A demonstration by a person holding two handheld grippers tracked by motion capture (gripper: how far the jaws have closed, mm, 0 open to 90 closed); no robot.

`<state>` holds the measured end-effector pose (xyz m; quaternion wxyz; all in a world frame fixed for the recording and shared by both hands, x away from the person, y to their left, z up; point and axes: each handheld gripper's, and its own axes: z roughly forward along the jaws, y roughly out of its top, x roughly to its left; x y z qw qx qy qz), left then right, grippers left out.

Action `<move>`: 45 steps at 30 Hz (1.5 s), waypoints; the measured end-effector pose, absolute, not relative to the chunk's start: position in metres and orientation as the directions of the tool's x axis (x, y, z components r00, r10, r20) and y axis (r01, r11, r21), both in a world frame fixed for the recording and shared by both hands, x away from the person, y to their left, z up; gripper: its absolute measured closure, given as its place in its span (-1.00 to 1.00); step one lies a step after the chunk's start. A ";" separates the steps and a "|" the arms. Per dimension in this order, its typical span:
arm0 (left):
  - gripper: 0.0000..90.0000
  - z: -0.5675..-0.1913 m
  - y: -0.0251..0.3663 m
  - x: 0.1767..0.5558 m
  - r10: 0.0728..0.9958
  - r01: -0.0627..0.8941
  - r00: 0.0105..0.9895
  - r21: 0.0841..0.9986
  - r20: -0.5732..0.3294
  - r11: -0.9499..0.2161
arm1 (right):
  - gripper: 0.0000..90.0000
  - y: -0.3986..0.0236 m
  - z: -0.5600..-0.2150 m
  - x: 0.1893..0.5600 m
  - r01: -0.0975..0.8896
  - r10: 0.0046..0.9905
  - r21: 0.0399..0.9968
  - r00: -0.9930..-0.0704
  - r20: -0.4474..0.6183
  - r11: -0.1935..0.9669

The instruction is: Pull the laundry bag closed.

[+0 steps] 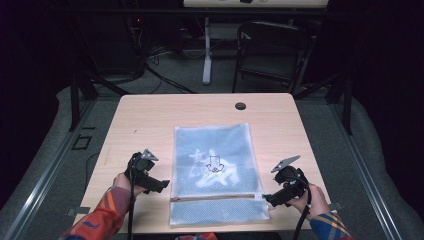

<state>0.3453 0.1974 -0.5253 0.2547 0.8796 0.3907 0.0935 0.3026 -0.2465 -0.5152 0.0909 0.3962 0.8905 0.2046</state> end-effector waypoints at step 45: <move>-0.50 -0.537 0.166 0.354 0.650 0.590 0.755 0.523 -0.087 -0.615 | -0.83 -0.118 -0.513 0.308 0.458 0.505 0.450 -0.863 0.019 0.766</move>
